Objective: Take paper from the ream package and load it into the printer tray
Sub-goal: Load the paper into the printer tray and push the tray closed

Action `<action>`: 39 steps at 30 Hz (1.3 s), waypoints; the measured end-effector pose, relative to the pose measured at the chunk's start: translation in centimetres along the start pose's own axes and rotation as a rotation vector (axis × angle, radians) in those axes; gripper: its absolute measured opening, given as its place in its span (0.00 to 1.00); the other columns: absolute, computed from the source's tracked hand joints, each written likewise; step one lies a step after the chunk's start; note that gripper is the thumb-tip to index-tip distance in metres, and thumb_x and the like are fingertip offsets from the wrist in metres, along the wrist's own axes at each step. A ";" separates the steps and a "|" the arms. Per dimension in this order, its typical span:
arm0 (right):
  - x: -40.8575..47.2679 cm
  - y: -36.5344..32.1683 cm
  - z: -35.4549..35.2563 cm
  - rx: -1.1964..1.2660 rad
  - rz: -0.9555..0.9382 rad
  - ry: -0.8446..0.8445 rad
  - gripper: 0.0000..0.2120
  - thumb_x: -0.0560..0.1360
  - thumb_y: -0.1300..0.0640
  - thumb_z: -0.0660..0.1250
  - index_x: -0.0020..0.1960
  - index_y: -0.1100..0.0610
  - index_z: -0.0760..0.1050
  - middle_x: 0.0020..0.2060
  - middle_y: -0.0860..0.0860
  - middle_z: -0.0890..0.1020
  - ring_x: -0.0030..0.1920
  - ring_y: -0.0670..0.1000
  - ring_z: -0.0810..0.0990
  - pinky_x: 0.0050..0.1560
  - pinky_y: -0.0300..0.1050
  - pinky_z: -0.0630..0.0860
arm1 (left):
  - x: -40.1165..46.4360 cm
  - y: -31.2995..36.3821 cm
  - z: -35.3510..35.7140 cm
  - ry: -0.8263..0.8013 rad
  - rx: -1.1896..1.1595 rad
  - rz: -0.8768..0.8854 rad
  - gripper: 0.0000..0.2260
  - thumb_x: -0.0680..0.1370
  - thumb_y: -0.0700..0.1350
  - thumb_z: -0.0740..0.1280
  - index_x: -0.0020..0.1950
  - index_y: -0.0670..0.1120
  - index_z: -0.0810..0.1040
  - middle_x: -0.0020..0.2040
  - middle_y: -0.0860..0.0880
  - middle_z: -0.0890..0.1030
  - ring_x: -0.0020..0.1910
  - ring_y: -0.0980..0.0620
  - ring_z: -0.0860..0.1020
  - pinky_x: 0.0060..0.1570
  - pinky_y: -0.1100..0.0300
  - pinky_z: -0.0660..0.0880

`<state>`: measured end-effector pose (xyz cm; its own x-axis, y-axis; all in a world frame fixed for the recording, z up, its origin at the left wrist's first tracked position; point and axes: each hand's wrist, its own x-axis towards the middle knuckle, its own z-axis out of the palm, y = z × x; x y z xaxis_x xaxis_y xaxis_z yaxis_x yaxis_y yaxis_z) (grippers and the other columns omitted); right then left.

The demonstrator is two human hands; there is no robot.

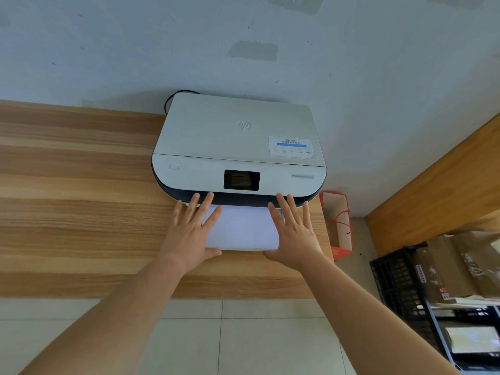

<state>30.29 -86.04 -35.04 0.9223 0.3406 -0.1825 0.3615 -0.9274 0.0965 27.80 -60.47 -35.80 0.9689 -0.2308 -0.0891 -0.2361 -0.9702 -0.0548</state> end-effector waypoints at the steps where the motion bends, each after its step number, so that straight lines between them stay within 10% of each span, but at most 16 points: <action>1: 0.3 0.0 -0.1 -0.009 0.000 0.000 0.52 0.70 0.31 0.62 0.78 0.51 0.34 0.75 0.53 0.29 0.73 0.55 0.24 0.71 0.63 0.27 | 0.2 -0.1 -0.1 0.000 0.001 0.001 0.46 0.71 0.70 0.60 0.76 0.54 0.36 0.76 0.48 0.31 0.75 0.44 0.33 0.73 0.40 0.39; 39: 5.2 1.9 1.4 0.040 0.052 0.154 0.46 0.72 0.37 0.66 0.79 0.50 0.43 0.78 0.53 0.37 0.76 0.56 0.33 0.75 0.55 0.38 | 6.0 -2.5 2.5 0.149 0.011 0.073 0.41 0.71 0.58 0.71 0.77 0.48 0.55 0.79 0.46 0.42 0.77 0.42 0.44 0.72 0.37 0.53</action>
<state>35.57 -86.29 -37.20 0.9509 0.3085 -0.0255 0.3095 -0.9488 0.0626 34.06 -59.28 -38.65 0.9492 -0.3099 0.0552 -0.3063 -0.9497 -0.0649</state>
